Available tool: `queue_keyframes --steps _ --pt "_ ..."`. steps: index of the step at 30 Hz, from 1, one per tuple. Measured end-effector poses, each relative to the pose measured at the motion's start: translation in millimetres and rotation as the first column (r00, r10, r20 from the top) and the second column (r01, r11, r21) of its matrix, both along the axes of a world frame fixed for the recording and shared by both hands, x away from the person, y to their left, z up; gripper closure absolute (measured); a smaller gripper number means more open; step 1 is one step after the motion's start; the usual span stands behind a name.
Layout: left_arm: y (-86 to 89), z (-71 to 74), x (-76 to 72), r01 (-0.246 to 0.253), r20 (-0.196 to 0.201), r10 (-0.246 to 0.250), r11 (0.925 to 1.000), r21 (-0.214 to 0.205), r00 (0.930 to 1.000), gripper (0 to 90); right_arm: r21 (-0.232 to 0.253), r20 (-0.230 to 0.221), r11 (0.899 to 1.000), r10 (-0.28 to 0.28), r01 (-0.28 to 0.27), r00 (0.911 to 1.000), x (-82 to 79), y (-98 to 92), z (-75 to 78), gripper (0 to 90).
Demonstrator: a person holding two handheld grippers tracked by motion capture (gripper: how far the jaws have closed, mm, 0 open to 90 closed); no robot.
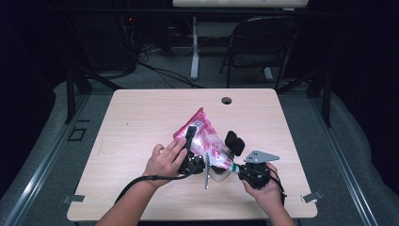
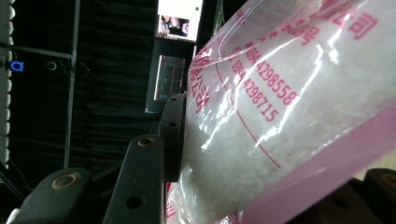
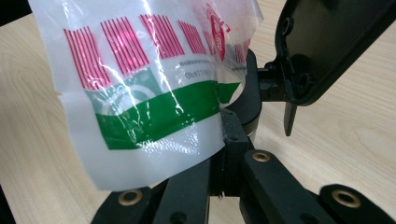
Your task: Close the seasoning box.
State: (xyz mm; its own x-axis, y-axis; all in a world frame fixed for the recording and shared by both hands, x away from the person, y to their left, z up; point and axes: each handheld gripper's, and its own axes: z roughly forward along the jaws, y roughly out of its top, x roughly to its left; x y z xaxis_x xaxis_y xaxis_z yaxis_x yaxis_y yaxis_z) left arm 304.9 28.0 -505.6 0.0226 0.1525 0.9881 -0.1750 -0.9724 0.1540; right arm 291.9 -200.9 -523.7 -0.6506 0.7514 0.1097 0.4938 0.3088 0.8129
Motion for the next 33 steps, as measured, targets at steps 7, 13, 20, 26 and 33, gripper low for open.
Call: queue_keyframes --steps 7,13,20,26,33 --pt "2.0 -3.3 0.0 -0.003 -0.013 0.003 1.0 -0.003 0.9999 66.3 -0.009 -0.002 1.0 0.003 -0.003 1.0 0.0 -0.3 0.2 90.0" --pt "2.9 -4.4 0.1 0.0 -0.014 0.0 1.0 0.002 0.9999 66.6 -0.009 -0.001 1.0 0.003 -0.003 1.0 0.0 -0.2 0.3 90.0" --pt "5.7 -7.9 -0.2 -0.006 -0.027 0.006 1.0 -0.004 0.9996 67.0 -0.002 0.002 1.0 0.002 -0.002 1.0 -0.5 0.4 1.1 90.0" --pt "8.2 -10.1 -1.1 -0.013 -0.036 0.012 0.9999 -0.008 0.9993 67.3 -0.004 0.006 1.0 0.006 -0.006 1.0 -1.2 1.6 2.2 90.0" --pt "10.2 -12.6 -1.9 -0.018 -0.048 0.017 0.9997 -0.016 0.9987 67.6 -0.007 0.011 1.0 0.007 -0.006 0.9999 -1.9 2.6 3.5 90.0"
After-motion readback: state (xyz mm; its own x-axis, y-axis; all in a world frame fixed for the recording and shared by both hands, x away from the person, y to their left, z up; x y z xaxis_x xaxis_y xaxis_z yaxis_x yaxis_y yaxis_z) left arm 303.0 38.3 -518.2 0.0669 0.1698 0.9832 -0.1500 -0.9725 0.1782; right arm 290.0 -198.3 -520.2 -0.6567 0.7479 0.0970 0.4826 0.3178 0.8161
